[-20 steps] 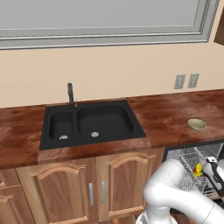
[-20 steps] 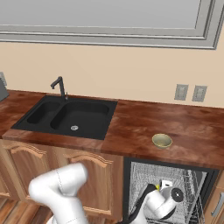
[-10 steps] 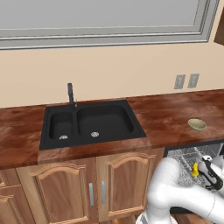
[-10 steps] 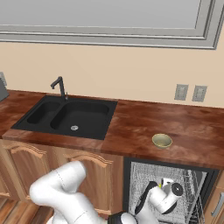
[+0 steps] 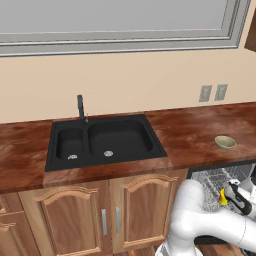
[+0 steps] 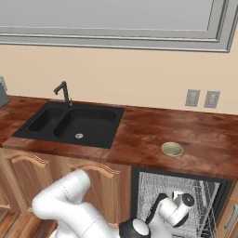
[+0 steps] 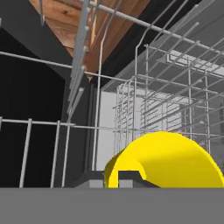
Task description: Pick up the cup and bowl from the counter, place them in the dishwasher, and close the dishwasher door.
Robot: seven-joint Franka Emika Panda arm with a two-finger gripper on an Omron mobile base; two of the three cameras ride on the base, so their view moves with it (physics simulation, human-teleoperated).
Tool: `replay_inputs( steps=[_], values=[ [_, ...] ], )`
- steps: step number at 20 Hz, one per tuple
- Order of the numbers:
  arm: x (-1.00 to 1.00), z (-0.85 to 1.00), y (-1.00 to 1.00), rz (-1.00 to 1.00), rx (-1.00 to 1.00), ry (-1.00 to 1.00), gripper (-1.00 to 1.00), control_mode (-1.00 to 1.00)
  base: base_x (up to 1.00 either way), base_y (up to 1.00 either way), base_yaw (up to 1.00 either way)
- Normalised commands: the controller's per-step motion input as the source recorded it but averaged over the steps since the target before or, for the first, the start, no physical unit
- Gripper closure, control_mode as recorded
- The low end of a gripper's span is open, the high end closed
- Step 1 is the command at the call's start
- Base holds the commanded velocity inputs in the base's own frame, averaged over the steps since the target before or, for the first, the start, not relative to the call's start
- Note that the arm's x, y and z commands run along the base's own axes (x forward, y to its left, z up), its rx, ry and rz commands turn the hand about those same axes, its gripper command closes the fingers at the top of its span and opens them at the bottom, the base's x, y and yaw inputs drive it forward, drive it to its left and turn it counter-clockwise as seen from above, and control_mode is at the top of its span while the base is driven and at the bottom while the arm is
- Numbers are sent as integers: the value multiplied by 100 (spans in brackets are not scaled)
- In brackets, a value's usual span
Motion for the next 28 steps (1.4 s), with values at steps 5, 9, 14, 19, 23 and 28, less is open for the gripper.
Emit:
replay_inputs(
  steps=[5,9,14,19,23,28],
  values=[
    [-1,-4,-14,1,0,-2,-100,-100,0,0,0],
    [-14,23,-16,0,0,-9,-100,-100,0,0,0],
    [-28,18,-3,0,0,-9,-100,-100,0,0,0],
    [-28,44,0,0,0,-8,-100,-100,0,0,0],
    [-21,57,0,-3,1,-2,-100,-100,0,0,0],
    [-4,49,0,-7,3,0,-100,-100,0,0,0]
  ],
)
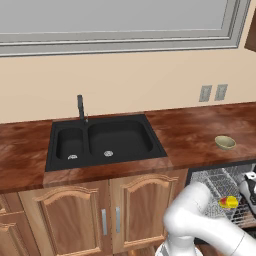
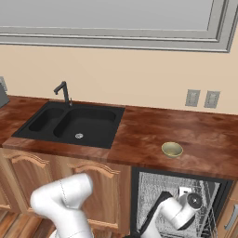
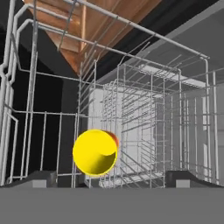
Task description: Pick up the cup and bowl from the counter, place them in the dishwasher, and close the dishwasher door.
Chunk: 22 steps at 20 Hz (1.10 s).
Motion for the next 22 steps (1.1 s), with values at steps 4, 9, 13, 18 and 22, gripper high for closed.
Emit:
replay_inputs(
  steps=[4,9,13,18,22],
  values=[
    [-3,58,0,-13,6,0,-100,-100,0,0,0],
    [-31,65,0,-11,11,0,-100,-100,0,0,0],
    [-44,66,0,-10,14,0,-100,-100,0,0,0],
    [-21,66,3,-16,15,0,-100,-100,0,0,0],
    [-1,62,14,-30,15,0,-100,-100,0,0,0]
  ],
)
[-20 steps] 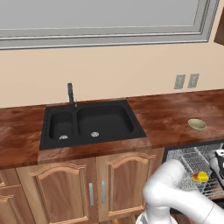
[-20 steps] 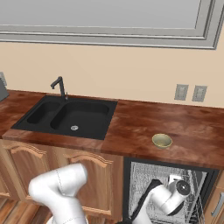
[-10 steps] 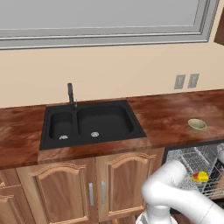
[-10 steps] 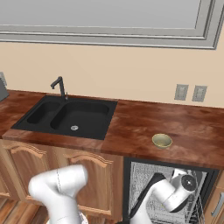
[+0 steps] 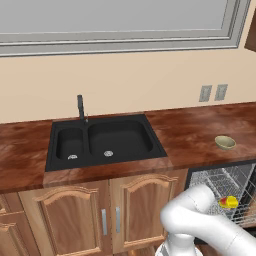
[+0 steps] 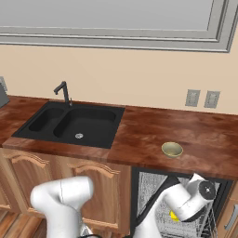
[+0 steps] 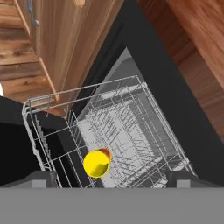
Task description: Pick up the cup and bowl from the counter, place them in the dishwasher, and close the dishwasher door.
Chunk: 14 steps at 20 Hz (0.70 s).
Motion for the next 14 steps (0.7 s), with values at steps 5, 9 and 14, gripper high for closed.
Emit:
replay_inputs(
  steps=[5,9,14],
  values=[
    [-1,61,22,-35,14,0,-100,-100,0,0,0],
    [-1,44,21,-25,8,0,-100,-100,0,0,0],
    [0,16,26,1,0,0,-100,-100,0,0,0]
  ],
)
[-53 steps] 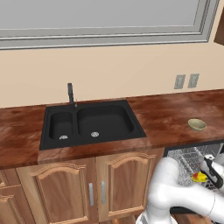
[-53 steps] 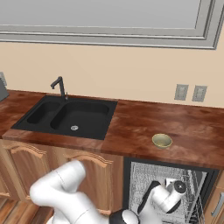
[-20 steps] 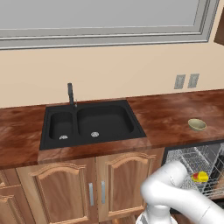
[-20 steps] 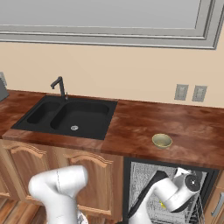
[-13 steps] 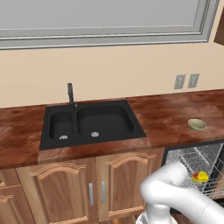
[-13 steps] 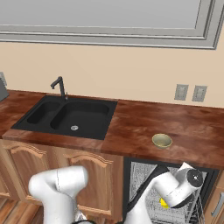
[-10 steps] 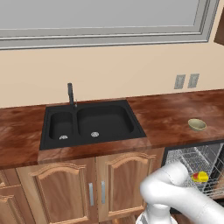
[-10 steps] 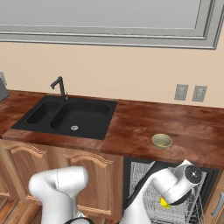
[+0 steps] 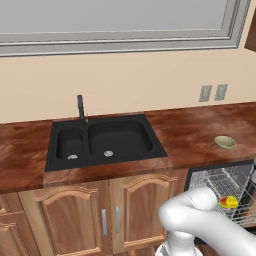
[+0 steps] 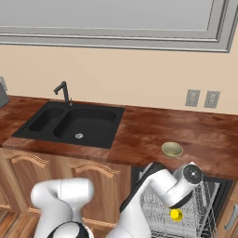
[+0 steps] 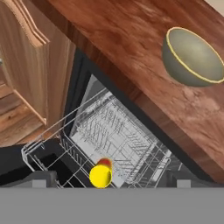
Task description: Pick up the cup and bowl from the counter, place them in the dishwasher, and close the dishwasher door.
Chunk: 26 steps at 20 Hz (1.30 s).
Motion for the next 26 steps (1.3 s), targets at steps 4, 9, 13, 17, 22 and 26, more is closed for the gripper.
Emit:
replay_inputs(
  steps=[4,9,13,17,22,26],
  values=[
    [0,37,9,11,0,0,-100,-100,0,0,0],
    [0,58,2,13,0,0,-100,-100,0,0,0],
    [14,30,0,10,0,0,-100,-100,0,0,0],
    [35,22,0,3,0,0,-100,-100,0,0,0],
    [43,5,10,0,0,0,-100,-100,0,0,0],
    [34,0,13,2,0,0,-100,-100,0,0,0]
  ],
)
